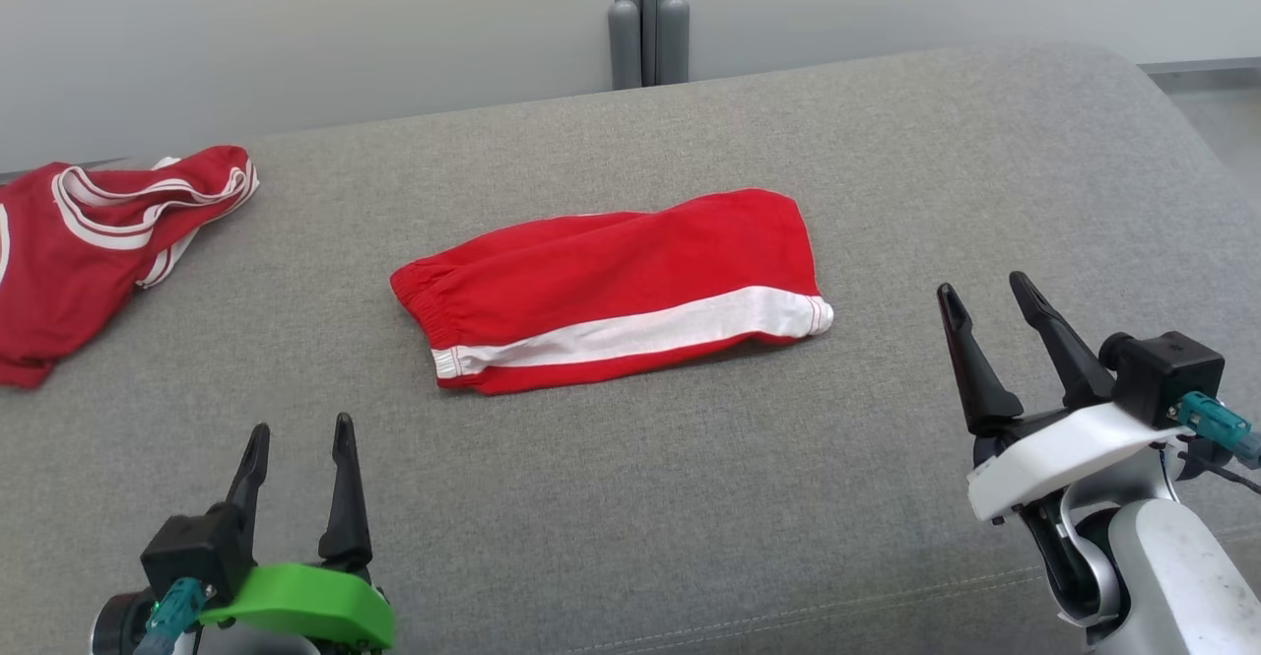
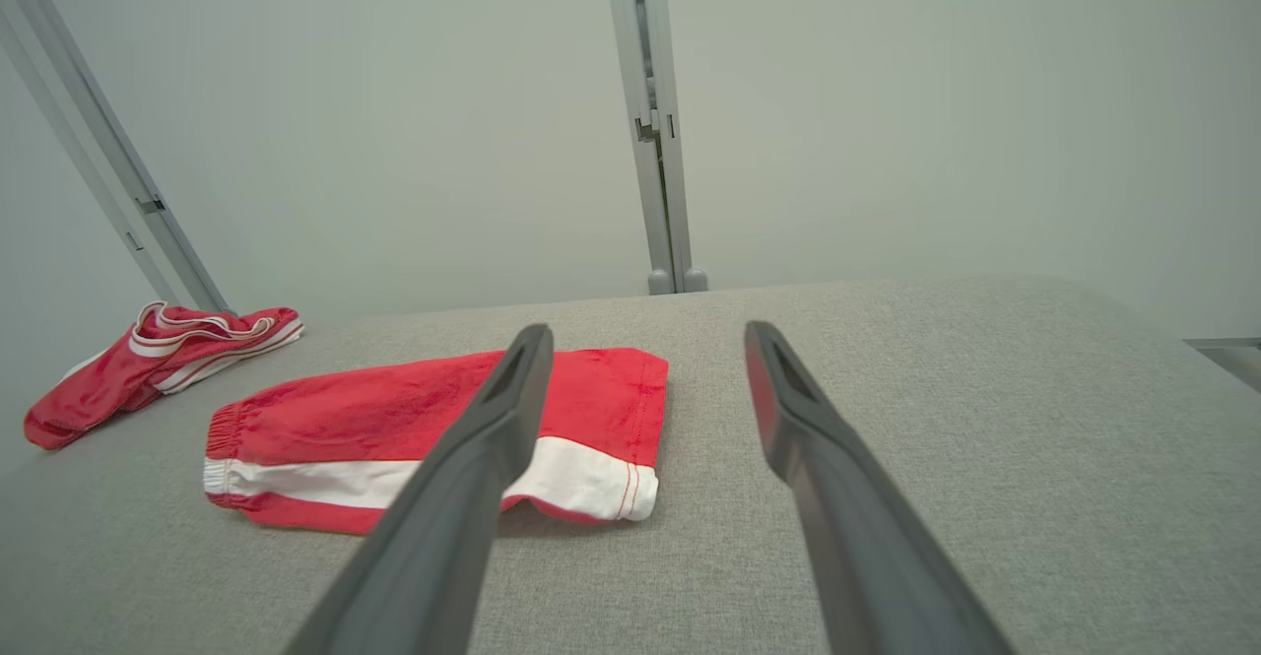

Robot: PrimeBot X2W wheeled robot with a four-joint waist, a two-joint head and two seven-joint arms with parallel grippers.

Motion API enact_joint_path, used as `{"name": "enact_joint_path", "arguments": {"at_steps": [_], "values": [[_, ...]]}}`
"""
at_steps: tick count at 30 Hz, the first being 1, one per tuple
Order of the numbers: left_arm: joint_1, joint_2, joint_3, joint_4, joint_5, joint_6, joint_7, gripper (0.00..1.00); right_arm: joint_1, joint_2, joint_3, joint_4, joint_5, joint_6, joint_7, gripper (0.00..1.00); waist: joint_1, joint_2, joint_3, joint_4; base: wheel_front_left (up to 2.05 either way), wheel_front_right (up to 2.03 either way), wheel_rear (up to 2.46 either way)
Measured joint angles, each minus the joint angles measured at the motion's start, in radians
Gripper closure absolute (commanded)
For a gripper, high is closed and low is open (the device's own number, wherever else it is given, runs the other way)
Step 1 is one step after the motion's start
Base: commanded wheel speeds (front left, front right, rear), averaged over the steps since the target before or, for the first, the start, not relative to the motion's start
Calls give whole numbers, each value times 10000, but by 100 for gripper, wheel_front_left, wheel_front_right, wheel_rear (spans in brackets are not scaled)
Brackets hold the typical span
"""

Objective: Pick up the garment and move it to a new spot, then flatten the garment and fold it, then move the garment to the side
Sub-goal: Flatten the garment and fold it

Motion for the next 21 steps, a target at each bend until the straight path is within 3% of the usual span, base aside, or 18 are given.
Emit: {"name": "enact_joint_path", "arguments": {"at_steps": [10, 21], "values": [[1356, 165, 286, -1285, -249, 798, 81, 0, 342, 631, -209, -171, -855, 0, -4, 0, 0, 0, -562, 163, 0, 0, 0], [1614, 318, 226, -1488, -301, 899, 301, 0, 497, 909, -224, -38, -1189, 0, -4, 0, 0, 0, -761, 204, 0, 0, 0]]}}
